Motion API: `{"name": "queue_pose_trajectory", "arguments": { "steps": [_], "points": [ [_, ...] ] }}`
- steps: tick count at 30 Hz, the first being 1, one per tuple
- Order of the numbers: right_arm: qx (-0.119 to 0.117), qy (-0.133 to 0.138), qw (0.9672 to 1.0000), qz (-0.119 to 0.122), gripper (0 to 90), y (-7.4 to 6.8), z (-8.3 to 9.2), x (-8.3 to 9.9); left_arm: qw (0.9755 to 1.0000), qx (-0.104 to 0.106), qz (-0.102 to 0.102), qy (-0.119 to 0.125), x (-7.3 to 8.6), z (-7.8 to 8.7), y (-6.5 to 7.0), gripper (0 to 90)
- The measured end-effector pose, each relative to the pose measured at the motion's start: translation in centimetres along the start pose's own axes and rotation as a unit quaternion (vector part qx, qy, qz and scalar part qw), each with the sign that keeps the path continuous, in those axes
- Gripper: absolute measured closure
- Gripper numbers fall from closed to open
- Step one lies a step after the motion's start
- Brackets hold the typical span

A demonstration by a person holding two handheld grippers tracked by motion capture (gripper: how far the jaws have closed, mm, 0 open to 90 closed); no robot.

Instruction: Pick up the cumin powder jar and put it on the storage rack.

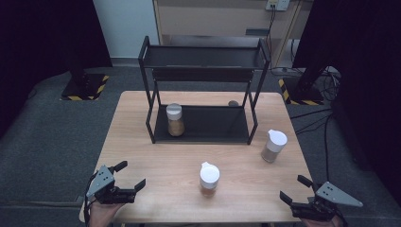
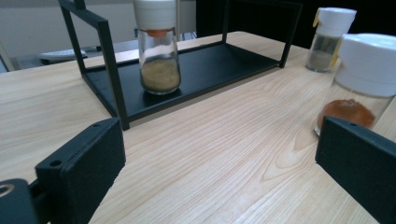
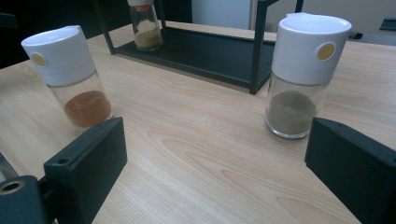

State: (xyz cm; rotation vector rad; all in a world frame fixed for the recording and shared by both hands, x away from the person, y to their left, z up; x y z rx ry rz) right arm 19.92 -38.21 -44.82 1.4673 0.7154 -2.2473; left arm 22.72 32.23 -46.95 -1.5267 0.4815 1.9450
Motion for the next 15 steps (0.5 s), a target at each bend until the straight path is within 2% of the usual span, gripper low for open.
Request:
{"name": "queue_pose_trajectory", "arguments": {
  "steps": [9, 15],
  "points": [
    [0.000, -0.001, 1.0000, 0.001, 5.9, -0.01, -0.03, -0.01, 1.0000, 0.000, 0.003, 0.000, 0.49, 0.17, -0.35, 0.7],
    [-0.001, -0.001, 1.0000, 0.000, 5.9, 0.02, -0.07, -0.01, 1.0000, -0.003, -0.002, -0.005, 0.61, 0.12, -0.28, 0.5]
  ]
}}
Point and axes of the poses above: each handheld gripper's, and its own axes: z roughly backward along the jaws, x roughly out of its underside, y roughly to its right, the point moved 7 cm from there along -z, roughly forward along the jaws, and after that the axes turned 8 degrees about -z, right-handed, at the moved point
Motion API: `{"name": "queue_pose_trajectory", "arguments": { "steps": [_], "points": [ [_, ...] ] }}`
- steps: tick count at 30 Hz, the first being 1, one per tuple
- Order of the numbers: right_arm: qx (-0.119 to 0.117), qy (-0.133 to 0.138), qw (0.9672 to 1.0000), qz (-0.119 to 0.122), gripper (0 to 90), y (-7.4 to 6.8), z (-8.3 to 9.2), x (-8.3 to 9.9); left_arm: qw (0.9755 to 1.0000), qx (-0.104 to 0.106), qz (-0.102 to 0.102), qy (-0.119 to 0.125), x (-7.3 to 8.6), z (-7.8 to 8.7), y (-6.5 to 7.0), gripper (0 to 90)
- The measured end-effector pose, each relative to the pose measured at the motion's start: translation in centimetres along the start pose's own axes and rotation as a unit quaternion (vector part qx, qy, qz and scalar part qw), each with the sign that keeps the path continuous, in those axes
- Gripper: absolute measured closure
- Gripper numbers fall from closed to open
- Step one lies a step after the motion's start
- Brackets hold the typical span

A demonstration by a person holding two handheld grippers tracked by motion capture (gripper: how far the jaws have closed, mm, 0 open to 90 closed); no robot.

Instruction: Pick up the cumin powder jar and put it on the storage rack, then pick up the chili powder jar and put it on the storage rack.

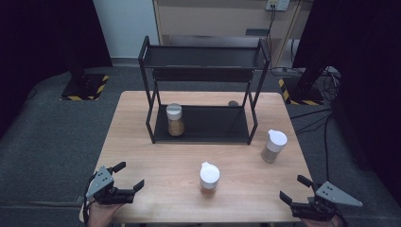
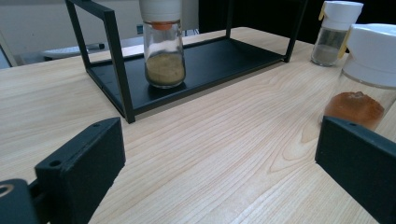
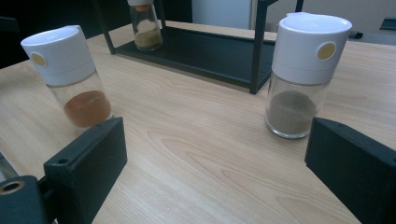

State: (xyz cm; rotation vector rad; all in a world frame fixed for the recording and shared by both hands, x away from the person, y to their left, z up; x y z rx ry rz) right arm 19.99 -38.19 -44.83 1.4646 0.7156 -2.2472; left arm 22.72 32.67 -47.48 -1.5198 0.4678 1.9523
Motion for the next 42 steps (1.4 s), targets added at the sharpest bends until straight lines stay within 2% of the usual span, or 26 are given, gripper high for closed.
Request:
{"name": "queue_pose_trajectory", "arguments": {
  "steps": [6, 7, 9, 14, 42],
  "points": [
    [-0.001, 0.001, 1.0000, 0.000, 5.9, 0.04, 0.03, 0.01, 0.9999, -0.006, -0.010, -0.007, 0.05, -0.13, 0.19, 0.0],
    [-0.001, 0.001, 1.0000, 0.000, 5.9, 0.03, 0.04, 0.01, 0.9997, -0.011, -0.020, -0.010, 0.02, -0.13, 0.34, 0.0],
    [-0.002, 0.001, 1.0000, -0.001, 5.9, -0.01, 0.06, 0.00, 0.9995, -0.013, -0.025, -0.013, 0.05, -0.13, 0.38, 0.0],
    [-0.001, 0.001, 1.0000, 0.000, 6.0, -0.04, 0.07, -0.01, 0.9996, -0.013, -0.018, -0.018, 0.17, -0.15, 0.27, 0.0],
    [0.002, 0.002, 1.0000, 0.004, 6.0, -0.20, 0.07, -0.04, 0.9998, 0.007, -0.014, -0.011, 0.33, -0.25, 0.06, 0.0]
  ]
}}
Point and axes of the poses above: each handheld gripper's, and its own axes: z roughly backward along the jaws, x roughly out of its underside, y roughly to its right, the point moved 7 cm from there along -z, roughly forward along the jaws, and after that the axes turned 8 degrees about -z, right-handed, at the moved point
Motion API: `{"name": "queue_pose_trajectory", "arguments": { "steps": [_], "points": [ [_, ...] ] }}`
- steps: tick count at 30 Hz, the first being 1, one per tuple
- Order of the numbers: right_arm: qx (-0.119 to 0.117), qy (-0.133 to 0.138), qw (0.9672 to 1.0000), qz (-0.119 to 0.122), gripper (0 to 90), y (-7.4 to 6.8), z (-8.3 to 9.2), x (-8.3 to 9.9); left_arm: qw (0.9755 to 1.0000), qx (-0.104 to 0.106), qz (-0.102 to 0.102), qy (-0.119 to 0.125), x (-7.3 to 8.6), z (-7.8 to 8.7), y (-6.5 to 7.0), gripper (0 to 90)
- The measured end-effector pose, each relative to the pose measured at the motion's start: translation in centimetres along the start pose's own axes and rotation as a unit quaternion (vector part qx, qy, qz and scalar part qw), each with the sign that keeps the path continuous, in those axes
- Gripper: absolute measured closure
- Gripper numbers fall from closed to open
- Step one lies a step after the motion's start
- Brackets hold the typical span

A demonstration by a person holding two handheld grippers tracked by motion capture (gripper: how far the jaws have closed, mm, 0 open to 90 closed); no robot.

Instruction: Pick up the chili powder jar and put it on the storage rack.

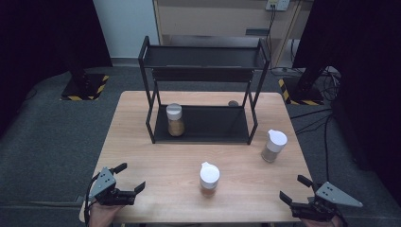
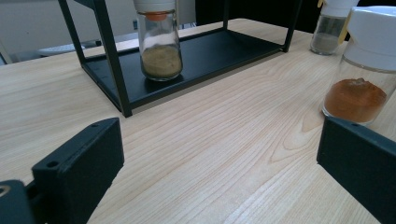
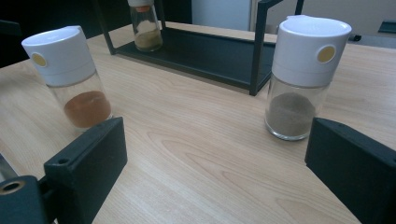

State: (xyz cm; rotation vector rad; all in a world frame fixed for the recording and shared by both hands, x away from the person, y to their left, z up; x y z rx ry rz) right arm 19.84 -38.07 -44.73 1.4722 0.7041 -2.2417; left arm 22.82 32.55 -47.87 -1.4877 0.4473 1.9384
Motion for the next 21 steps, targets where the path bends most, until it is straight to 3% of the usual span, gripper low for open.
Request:
{"name": "queue_pose_trajectory", "arguments": {
  "steps": [10, 18, 21],
  "points": [
    [0.008, 0.004, 0.9999, 0.013, 6.5, -0.6, 0.1, -0.6, 1.0000, 0.002, -0.001, -0.002, 0.0, -0.1, 0.0, 0.0],
    [-0.003, 0.007, 0.9993, 0.035, 7.3, -2.0, -0.2, -1.9, 1.0000, 0.005, 0.001, -0.005, 0.0, -0.1, 0.0, 0.0],
    [-0.011, 0.008, 0.9994, 0.033, 7.2, -2.2, -0.4, -2.5, 1.0000, 0.006, 0.002, -0.006, 0.0, -0.1, 0.0, 0.0]
  ]
}}
Point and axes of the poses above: each handheld gripper's, and its own axes: z roughly backward along the jaws, x roughly out of its underside, y roughly to its right, the point moved 7 cm from there along -z, roughly forward along the jaws, and after that the axes turned 8 degrees about -z, right-handed, at the moved point
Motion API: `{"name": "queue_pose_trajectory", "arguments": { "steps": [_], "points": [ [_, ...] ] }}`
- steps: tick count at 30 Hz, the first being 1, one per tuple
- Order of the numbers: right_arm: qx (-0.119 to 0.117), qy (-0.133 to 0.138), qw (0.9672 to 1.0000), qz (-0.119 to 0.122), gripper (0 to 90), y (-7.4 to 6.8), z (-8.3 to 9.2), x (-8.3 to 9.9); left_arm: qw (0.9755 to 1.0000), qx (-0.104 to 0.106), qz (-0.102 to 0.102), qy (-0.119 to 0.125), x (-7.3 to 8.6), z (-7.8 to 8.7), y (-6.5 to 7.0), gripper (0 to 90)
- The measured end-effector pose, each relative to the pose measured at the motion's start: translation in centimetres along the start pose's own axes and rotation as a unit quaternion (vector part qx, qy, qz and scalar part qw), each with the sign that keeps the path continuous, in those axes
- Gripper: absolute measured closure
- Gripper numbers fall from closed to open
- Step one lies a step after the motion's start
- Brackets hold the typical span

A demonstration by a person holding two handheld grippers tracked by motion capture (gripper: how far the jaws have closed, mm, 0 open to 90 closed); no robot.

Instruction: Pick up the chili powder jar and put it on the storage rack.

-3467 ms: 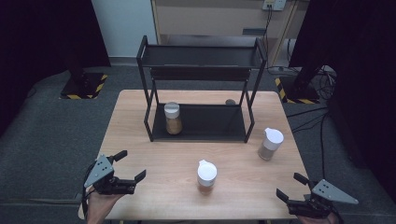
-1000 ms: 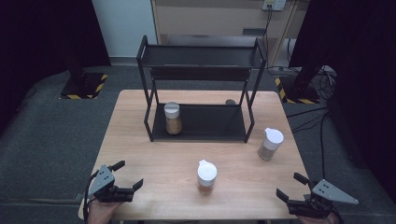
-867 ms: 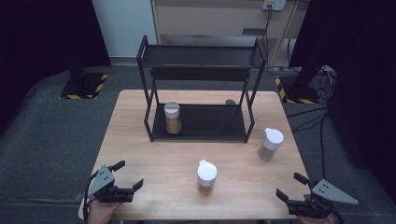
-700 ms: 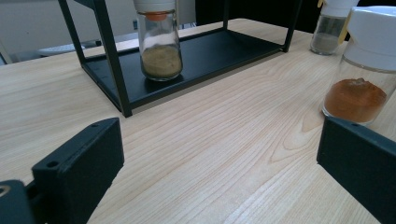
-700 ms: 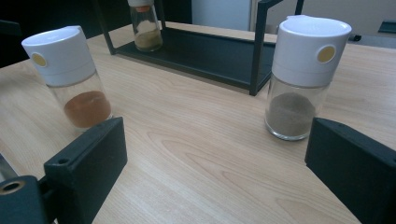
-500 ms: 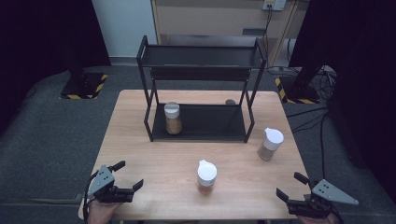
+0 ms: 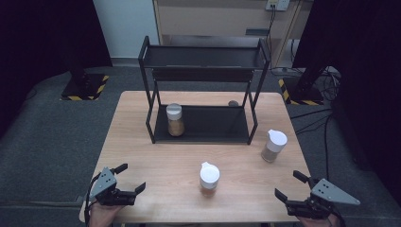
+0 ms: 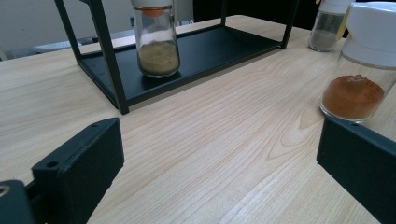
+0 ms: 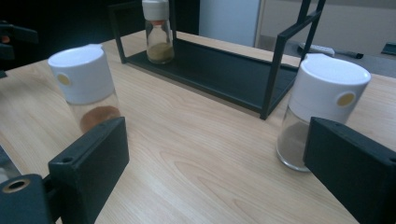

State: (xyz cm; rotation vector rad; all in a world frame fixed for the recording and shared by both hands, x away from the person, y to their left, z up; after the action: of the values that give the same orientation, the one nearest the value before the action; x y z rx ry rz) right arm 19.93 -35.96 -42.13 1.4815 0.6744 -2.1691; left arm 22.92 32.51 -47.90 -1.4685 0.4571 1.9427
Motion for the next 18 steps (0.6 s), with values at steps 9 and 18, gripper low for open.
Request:
{"name": "queue_pose_trajectory", "arguments": {
  "steps": [9, 18],
  "points": [
    [-0.028, -0.004, 0.9995, 0.015, 6.7, -1.3, -1.4, -2.0, 1.0000, 0.004, 0.003, 0.000, 0.0, 0.0, -0.1, 0.0],
    [-0.060, -0.008, 0.9978, 0.027, 6.5, -2.7, -3.0, -3.3, 0.9999, 0.007, 0.007, 0.000, 0.1, 0.0, -0.1, 0.0]
  ]
}}
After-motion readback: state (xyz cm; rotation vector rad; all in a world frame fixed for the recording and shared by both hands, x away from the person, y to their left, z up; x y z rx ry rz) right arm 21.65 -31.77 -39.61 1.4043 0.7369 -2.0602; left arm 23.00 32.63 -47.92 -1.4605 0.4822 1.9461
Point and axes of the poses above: each handheld gripper's, and its own axes: z roughly backward along the jaws, x roughly out of its underside, y roughly to its right, the point moved 7 cm from there along -z, roughly forward along the jaws, and after that the axes turned 8 degrees about -z, right-handed, at the moved point
